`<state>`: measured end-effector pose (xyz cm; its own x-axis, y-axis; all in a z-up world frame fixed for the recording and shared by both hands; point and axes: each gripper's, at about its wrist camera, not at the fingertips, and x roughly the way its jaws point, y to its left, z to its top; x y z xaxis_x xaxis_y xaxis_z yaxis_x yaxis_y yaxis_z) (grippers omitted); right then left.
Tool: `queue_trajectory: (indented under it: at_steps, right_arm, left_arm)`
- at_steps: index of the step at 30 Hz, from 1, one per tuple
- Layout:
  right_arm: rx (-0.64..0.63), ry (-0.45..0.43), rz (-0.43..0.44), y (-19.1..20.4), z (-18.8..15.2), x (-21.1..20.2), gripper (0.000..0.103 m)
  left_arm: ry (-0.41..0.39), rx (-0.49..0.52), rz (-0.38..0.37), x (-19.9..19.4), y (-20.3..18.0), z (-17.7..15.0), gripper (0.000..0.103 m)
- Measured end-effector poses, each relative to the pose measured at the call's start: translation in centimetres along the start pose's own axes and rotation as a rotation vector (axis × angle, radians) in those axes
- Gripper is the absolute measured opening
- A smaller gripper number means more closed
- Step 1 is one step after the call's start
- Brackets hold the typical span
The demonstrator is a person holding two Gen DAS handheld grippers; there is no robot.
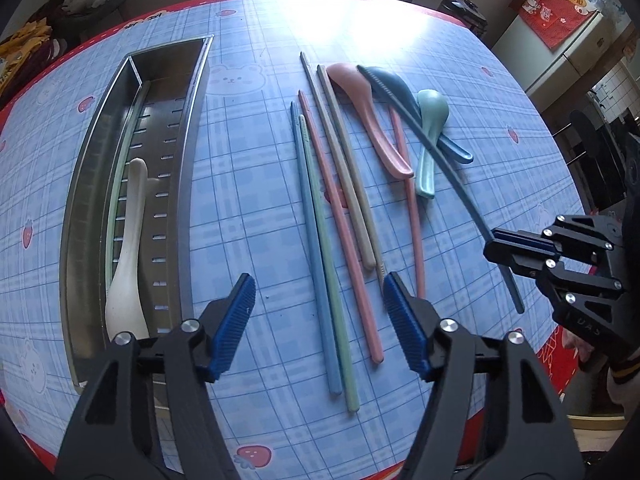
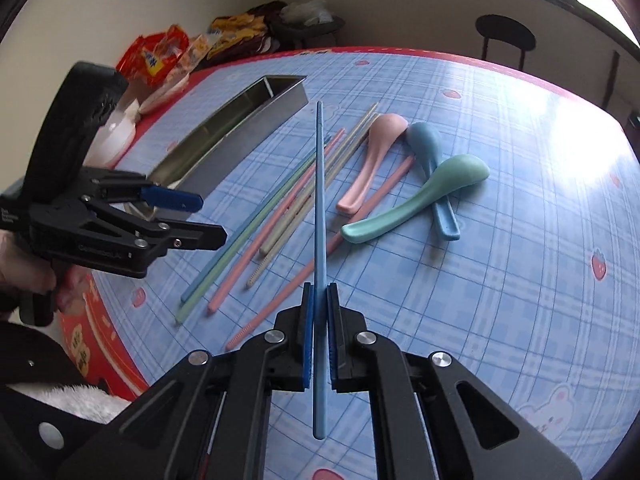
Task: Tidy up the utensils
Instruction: 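Grasp the long blue chopstick with the right tool and lift it, then grasp a blue chopstick with the left tool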
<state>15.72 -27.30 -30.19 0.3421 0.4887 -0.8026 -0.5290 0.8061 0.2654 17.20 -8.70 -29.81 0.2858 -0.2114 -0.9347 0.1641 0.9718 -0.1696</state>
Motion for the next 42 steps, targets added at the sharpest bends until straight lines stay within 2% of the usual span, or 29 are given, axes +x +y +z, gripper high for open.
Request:
queue_trajectory:
  at_steps: [1, 5, 6, 11, 18, 34, 42]
  right_arm:
    - [0.04, -0.015, -0.004, -0.2, 0.0, 0.0, 0.006]
    - [0.184, -0.078, -0.002, -1.1, -1.2, -0.7, 0.007]
    - [0.209, -0.092, 0.003, -1.3, -1.4, -0.9, 0.007]
    - [0.271, -0.12, -0.001, -1.9, -2.1, -1.7, 0.007]
    - [0.354, -0.153, -0.01, -3.8, -2.3, -2.9, 0.007]
    - [0.378, -0.153, -0.017, -4.5, -2.6, -3.2, 0.007]
    - [0.396, -0.148, -0.024, -4.9, -3.1, -3.2, 0.007]
  left_arm:
    - [-0.001, -0.003, -0.005, 0.1, 0.1, 0.2, 0.056]
    - [0.013, 0.017, 0.022, 0.9, 0.1, 1.0, 0.026]
    - [0.014, 0.024, 0.031, 1.0, 0.1, 1.1, 0.025]
    - [0.027, 0.058, 0.027, 1.8, -0.3, 1.1, 0.023]
    - [0.023, 0.063, 0.067, 2.2, -0.1, 1.2, 0.018]
    - [0.036, 0.083, 0.06, 3.1, -0.5, 1.2, 0.02]
    - [0.027, 0.114, 0.1, 4.0, -1.4, 1.8, 0.018]
